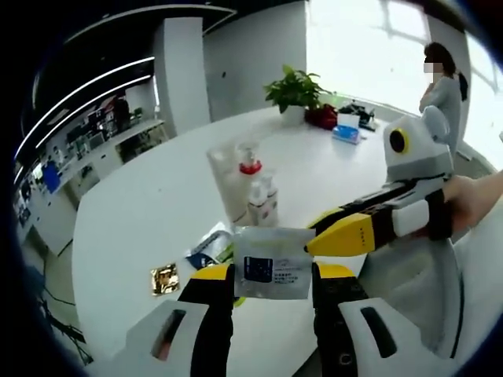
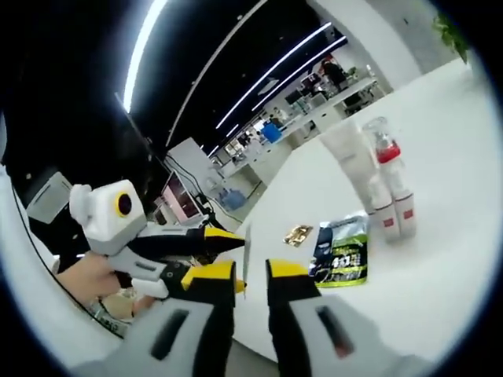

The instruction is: Arrange the skincare products in the storage area until every visible bottle or jar stands upright without overlapping.

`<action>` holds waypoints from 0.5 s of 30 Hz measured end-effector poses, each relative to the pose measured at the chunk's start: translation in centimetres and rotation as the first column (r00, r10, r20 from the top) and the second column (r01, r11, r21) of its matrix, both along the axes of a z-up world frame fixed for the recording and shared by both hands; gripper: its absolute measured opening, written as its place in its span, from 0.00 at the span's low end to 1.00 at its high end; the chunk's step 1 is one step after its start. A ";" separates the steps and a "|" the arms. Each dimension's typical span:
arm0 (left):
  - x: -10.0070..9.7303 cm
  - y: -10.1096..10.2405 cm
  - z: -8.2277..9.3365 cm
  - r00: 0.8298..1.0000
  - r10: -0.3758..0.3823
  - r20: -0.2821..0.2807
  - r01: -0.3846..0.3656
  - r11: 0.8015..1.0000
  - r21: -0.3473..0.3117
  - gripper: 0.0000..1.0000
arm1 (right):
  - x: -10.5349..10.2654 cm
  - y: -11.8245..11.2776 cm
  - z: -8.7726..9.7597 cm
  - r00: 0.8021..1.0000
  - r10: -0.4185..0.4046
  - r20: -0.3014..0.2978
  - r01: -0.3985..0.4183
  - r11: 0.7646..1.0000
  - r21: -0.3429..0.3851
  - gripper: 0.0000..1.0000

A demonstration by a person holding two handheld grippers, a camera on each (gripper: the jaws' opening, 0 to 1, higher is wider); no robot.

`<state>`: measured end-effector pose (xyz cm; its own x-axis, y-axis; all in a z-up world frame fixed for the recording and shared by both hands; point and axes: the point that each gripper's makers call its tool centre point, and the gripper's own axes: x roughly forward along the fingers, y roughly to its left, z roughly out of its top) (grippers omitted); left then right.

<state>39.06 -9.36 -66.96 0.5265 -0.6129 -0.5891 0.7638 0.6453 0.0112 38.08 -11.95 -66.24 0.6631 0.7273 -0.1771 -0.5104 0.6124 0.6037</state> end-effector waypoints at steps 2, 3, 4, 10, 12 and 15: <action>-0.1 -0.1 0.0 1.000 -0.004 0.000 0.004 1.000 0.001 0.36 | 0.0 0.0 -0.1 1.000 0.001 -0.006 -0.001 1.000 0.002 0.10; -0.1 -0.2 0.0 1.000 -0.005 0.000 0.005 1.000 0.001 0.36 | 0.0 0.0 -0.1 1.000 0.000 -0.007 0.000 1.000 0.002 0.09; -0.2 -0.2 0.1 1.000 -0.008 0.001 0.008 1.000 0.000 0.36 | 0.0 0.0 -0.1 1.000 -0.003 -0.009 0.003 1.000 0.001 0.07; -0.2 -0.3 -0.1 1.000 -0.019 0.002 0.019 1.000 0.010 0.36 | 0.0 0.0 -0.4 1.000 -0.008 -0.026 0.008 1.000 0.009 0.03; -0.3 -0.2 -0.2 1.000 -0.021 -0.003 0.021 1.000 0.012 0.37 | 0.0 0.1 -0.3 0.999 -0.008 -0.034 0.009 1.000 0.027 0.02; -0.4 -0.3 -0.1 1.000 -0.027 -0.006 0.027 1.000 0.007 0.37 | -0.1 -0.1 -0.2 0.999 -0.009 -0.040 0.010 0.999 0.043 0.02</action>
